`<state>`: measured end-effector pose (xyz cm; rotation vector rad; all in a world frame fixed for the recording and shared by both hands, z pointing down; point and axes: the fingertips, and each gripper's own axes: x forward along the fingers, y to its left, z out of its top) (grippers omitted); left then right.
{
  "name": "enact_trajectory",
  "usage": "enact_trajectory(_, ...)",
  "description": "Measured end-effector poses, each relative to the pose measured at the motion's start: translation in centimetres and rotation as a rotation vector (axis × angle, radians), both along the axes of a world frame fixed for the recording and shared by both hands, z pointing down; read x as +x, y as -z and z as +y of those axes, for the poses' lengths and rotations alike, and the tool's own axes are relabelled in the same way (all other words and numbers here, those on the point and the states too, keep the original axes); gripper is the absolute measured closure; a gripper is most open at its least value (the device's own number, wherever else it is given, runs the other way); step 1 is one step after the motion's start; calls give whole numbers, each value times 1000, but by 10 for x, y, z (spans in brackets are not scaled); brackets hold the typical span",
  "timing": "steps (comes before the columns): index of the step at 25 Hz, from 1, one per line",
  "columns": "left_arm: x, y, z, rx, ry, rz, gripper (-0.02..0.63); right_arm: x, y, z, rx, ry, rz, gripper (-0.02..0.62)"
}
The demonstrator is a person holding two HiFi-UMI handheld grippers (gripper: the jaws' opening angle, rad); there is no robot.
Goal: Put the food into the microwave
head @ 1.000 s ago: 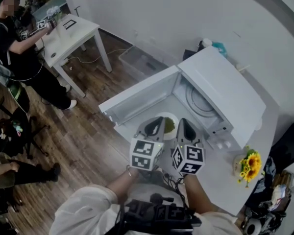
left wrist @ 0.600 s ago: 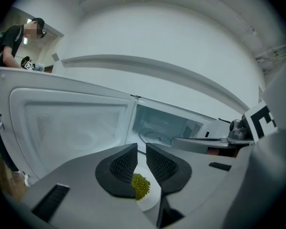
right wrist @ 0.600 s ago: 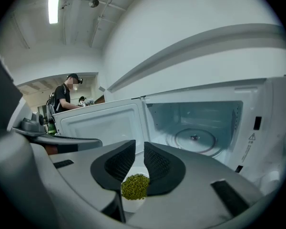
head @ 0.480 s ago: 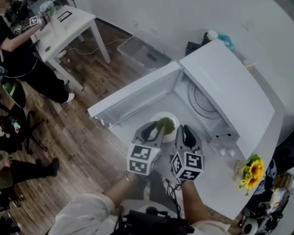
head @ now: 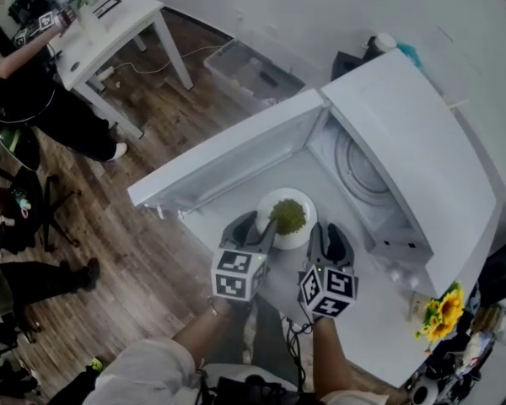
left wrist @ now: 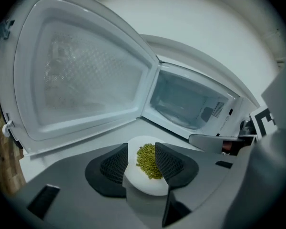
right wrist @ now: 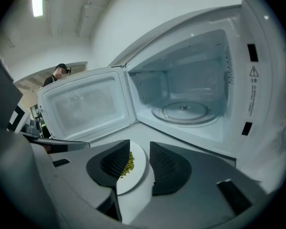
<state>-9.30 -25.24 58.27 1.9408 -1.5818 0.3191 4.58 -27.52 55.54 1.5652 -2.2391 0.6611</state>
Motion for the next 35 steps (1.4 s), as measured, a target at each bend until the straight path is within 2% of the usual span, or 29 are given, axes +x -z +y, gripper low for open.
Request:
enact_trajectory(6,-12,-25,-1,-63,45,-3,431,3,-28,-2,-53,-24,-12,442)
enact_trajectory(10,-12,-36,-1,-104,51,17,431,2,-41,-1,-86,-31,-18,457)
enact_trajectory(15,-13,-44,-3,-131,58,2,431,3,-51,-3,-115,-33,-11,457)
enact_trajectory(19,-12,-44,-8,-180,64,34,431,-1,-54,-5,-133,-17,6,465)
enact_trajectory(25,-8,-45,-11,-192,63,61,431,-11,-59,-8,-171,17,40,506)
enact_trajectory(35,-11,-49,-13,-234,73,64,448,-10,-60,-10,-176,-2,58,537)
